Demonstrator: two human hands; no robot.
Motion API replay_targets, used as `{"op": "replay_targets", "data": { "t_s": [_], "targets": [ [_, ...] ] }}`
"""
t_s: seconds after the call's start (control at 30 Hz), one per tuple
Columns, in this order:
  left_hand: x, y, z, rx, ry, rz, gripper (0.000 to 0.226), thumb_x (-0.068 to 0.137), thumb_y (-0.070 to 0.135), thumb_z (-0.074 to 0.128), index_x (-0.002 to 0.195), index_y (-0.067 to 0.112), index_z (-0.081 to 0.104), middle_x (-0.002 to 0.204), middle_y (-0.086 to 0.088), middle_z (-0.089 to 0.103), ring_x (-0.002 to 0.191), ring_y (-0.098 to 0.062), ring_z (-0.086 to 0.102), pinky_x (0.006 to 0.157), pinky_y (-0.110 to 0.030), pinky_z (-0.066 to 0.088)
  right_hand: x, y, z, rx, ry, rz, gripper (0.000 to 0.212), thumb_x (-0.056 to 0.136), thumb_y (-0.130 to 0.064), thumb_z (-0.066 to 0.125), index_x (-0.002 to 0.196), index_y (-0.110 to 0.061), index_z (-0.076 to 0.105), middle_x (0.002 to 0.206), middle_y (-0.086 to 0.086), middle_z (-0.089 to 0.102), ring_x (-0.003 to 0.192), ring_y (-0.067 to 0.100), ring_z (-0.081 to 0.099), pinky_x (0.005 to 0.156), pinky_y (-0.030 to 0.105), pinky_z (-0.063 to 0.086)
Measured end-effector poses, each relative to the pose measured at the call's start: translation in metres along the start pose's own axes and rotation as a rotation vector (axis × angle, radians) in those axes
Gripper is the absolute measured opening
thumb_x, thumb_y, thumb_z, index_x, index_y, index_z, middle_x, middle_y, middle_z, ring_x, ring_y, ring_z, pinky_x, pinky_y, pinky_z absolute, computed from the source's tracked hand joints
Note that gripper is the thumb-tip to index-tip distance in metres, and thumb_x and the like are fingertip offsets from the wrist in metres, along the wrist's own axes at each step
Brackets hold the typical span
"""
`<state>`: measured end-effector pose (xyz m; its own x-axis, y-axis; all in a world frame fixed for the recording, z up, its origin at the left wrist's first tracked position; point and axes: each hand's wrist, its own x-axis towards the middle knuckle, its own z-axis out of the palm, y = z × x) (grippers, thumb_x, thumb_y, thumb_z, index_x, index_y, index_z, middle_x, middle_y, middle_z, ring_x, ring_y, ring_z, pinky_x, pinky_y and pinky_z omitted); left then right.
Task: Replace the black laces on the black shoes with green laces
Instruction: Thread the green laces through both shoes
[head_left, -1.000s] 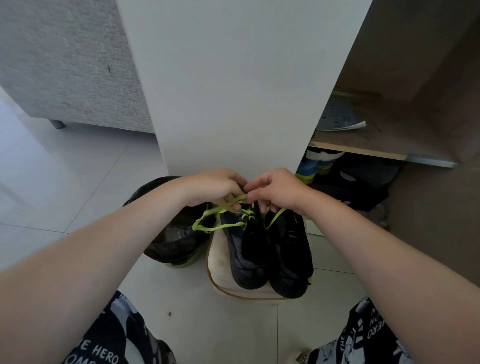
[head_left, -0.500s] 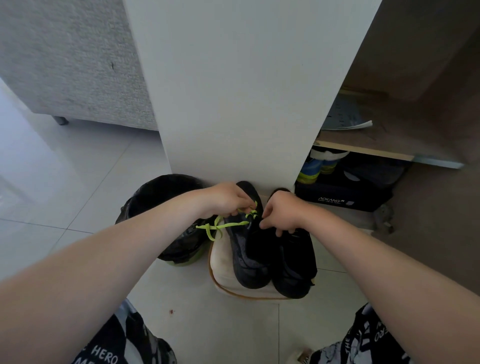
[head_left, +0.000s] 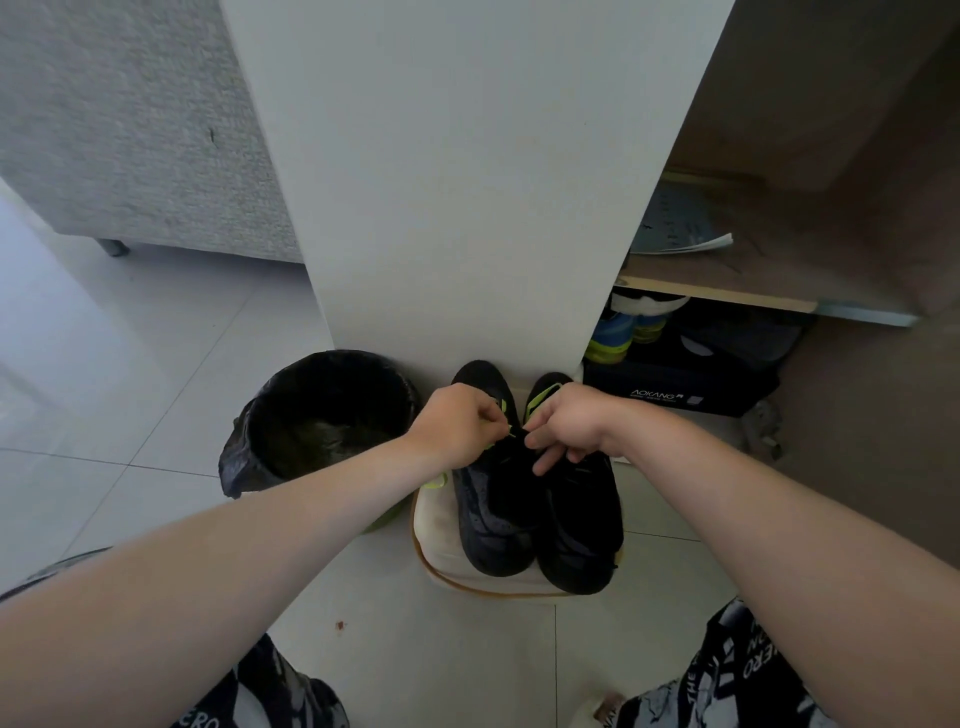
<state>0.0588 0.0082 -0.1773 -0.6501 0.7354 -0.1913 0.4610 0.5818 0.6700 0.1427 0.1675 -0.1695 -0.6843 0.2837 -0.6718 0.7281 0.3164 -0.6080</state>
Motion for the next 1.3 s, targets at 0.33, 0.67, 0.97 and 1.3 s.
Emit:
{"op": "replay_targets", "data": {
  "t_s": [0.33,0.67,0.97,1.3],
  "targets": [
    [-0.01,0.011,0.009,0.144,0.073,0.075,0.015,0.093,0.023,0.062,0.096,0.019,0.075,0.096,0.005,0.068,0.092,-0.011,0.061,0.074,-0.019,0.038,-0.003,-0.004,0.002,-0.024,0.023,0.019,0.023,0.096,-0.007,0.065,0.118,-0.004,0.061,0.09,0.008,0.067,0.059,0.014,0.07,0.042,0.02,0.034],
    [-0.02,0.005,0.034,-0.089,0.188,-0.014,0.011,0.093,0.023,0.065,0.096,0.021,0.076,0.089,0.013,0.065,0.086,-0.003,0.058,0.069,-0.011,0.039,0.001,-0.004,0.008,-0.061,0.077,0.062,0.021,0.098,-0.011,0.062,0.117,-0.002,0.063,0.087,0.005,0.066,0.054,0.011,0.067,0.04,0.018,0.028],
    [-0.013,0.012,0.035,0.285,0.157,0.015,0.021,0.092,0.016,0.051,0.081,0.017,0.07,0.075,-0.001,0.066,0.068,-0.019,0.061,0.053,-0.028,0.046,0.003,-0.006,0.012,-0.067,0.142,0.11,0.019,0.096,-0.017,0.065,0.108,-0.003,0.067,0.087,0.008,0.07,0.056,0.013,0.066,0.042,0.018,0.026],
    [-0.009,0.01,0.035,0.452,0.061,0.119,0.01,0.093,0.018,0.052,0.087,0.016,0.059,0.088,-0.002,0.051,0.074,-0.021,0.051,0.06,-0.036,0.046,0.002,-0.006,0.015,-0.076,0.189,0.14,0.023,0.092,-0.019,0.067,0.107,-0.001,0.067,0.088,0.01,0.074,0.057,0.017,0.068,0.041,0.018,0.028]
  ]
}}
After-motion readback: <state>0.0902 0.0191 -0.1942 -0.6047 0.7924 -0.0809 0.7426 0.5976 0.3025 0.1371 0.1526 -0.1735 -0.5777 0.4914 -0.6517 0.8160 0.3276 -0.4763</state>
